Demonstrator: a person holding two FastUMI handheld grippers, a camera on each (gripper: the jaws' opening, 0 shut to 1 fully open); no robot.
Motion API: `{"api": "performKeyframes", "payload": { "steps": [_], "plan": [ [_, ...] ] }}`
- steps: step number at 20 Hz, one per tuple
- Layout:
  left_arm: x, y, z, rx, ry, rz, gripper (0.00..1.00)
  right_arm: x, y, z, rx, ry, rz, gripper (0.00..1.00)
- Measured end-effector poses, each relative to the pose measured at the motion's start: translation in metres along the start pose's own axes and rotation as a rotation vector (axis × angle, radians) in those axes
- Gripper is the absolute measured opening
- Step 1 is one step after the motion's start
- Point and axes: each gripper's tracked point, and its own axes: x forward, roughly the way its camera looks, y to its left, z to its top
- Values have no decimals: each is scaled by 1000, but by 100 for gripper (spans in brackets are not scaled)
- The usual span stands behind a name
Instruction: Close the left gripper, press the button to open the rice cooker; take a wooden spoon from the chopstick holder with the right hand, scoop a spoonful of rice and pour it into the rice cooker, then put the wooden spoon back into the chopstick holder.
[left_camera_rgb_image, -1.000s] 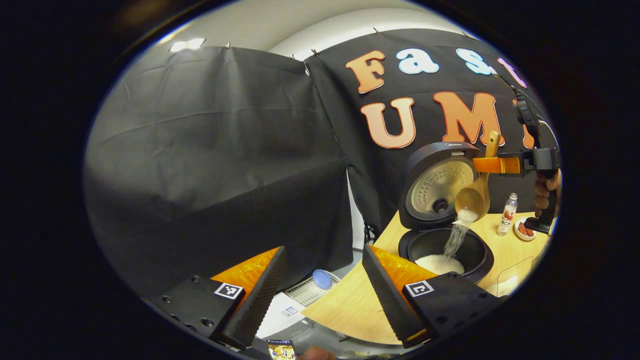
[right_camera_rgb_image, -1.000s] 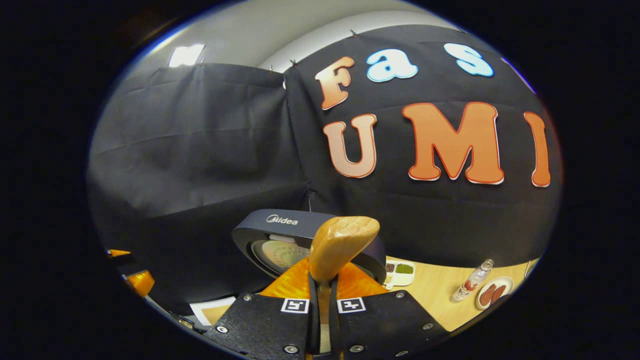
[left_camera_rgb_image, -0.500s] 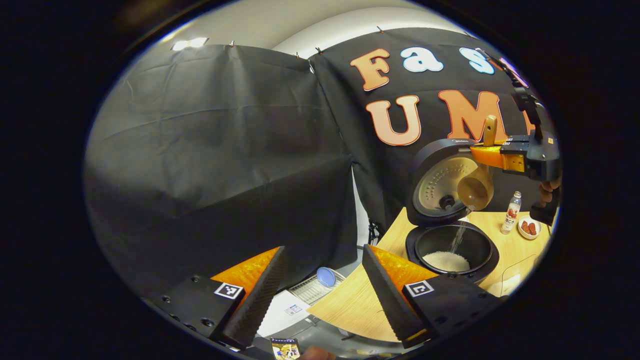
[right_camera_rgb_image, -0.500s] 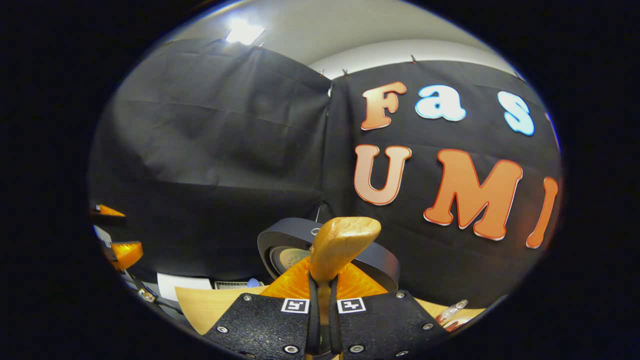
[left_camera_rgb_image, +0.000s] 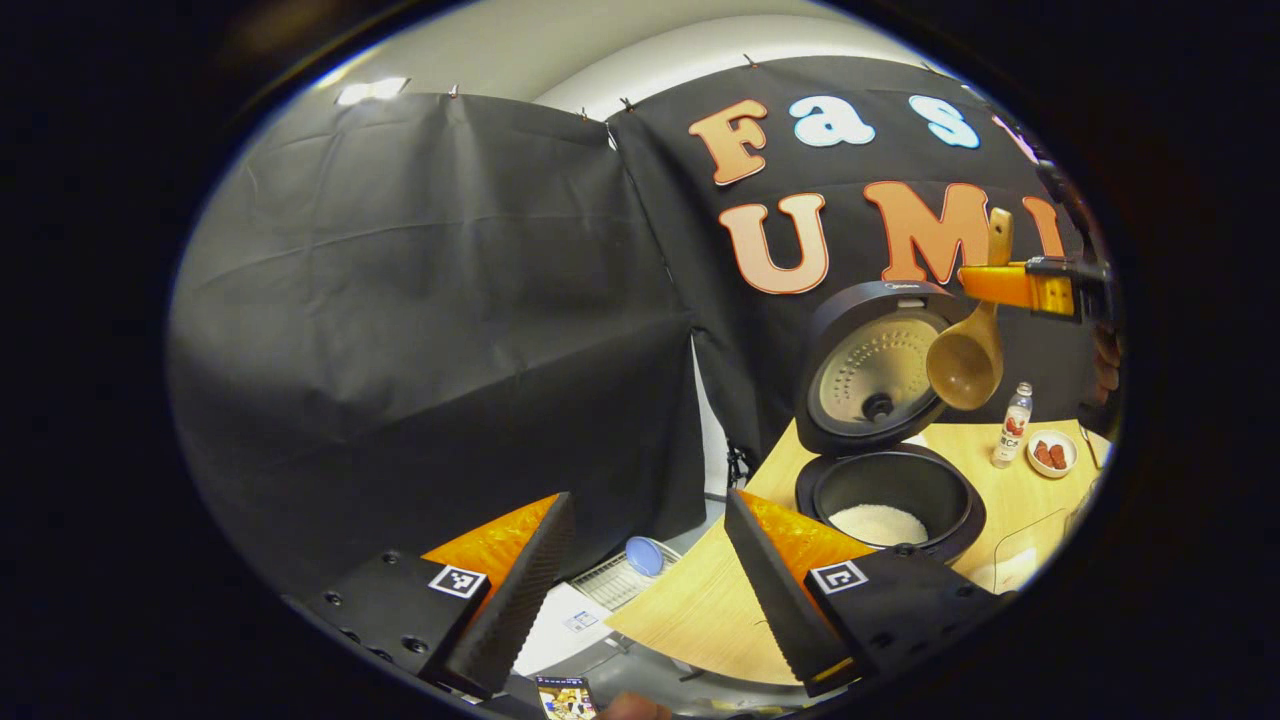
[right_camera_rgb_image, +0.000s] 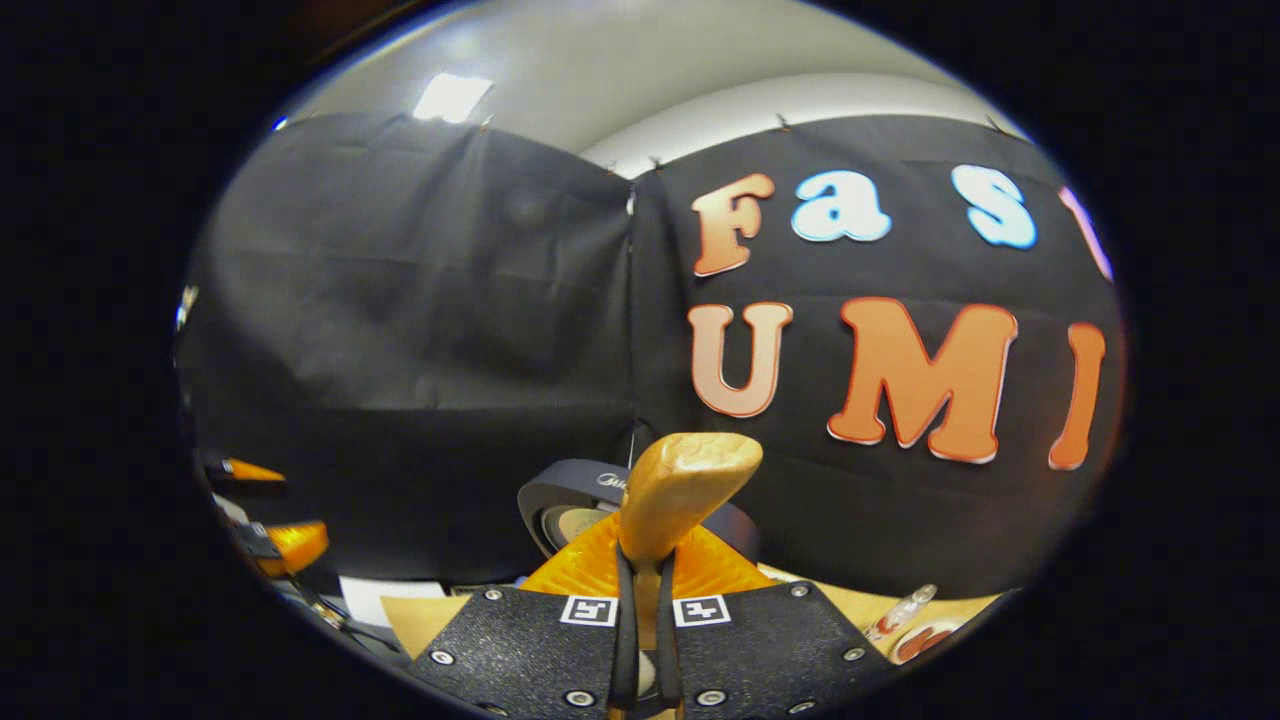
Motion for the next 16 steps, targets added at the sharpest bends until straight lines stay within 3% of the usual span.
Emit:
{"api": "performKeyframes", "payload": {
  "steps": [3,4,8,16],
  "plan": [
    [-1,-16,3,9,-2,-24,99,-39,-51,-5,94,20,-85,6],
    [-2,-21,4,11,-3,-31,98,-54,-70,-12,98,35,-123,10],
    [-7,-44,9,6,-4,-71,96,-118,-144,-56,118,116,-298,6],
    [-25,-106,6,8,20,-165,100,-232,-245,-123,231,215,-603,6]
  ]
}}
